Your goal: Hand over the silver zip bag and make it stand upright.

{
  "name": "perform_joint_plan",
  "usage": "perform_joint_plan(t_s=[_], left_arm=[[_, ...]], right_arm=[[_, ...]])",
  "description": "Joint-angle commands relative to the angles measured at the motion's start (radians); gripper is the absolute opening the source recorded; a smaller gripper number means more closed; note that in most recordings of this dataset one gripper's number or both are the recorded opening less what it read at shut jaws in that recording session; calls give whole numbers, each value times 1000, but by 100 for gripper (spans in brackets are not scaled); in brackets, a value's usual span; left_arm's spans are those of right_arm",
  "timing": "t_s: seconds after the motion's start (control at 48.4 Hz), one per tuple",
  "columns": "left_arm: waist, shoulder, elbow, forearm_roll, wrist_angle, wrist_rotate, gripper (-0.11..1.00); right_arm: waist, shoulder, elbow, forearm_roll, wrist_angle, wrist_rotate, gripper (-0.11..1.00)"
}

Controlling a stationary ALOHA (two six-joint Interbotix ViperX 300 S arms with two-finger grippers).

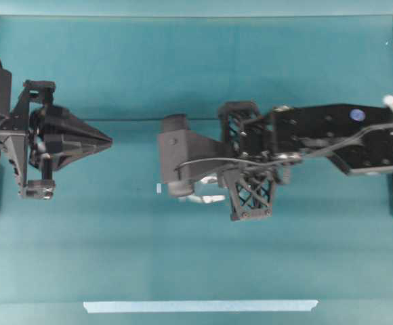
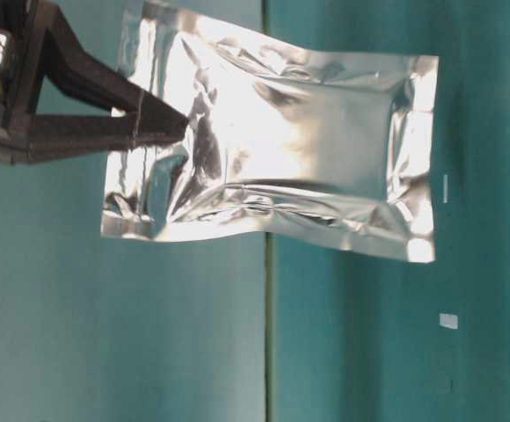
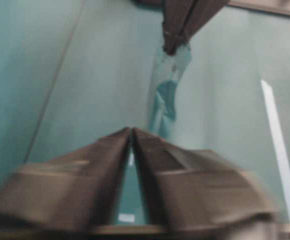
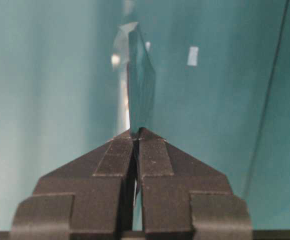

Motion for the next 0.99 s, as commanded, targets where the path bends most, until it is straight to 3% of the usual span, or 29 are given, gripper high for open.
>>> perform_joint_plan(t_s=[0.0,0.124,0.207,0.331,0.971], left_arm=[[0,6,-9,2,-5,0,41],[0,17,-6,0,-3,-3,79],[0,25,0,2,-2,-3,94],[0,34,12,2,-3,-3,88],[-5,110,43,0,-38,-28,89]], right_arm=[[-11,2,-40,-2,21,-32,1],[-21,17,-49,-3,41,-41,1],[-31,21,-48,-3,43,-38,1],[-38,31,-48,-3,40,-38,1],[-57,55,-52,-3,-28,-31,1]])
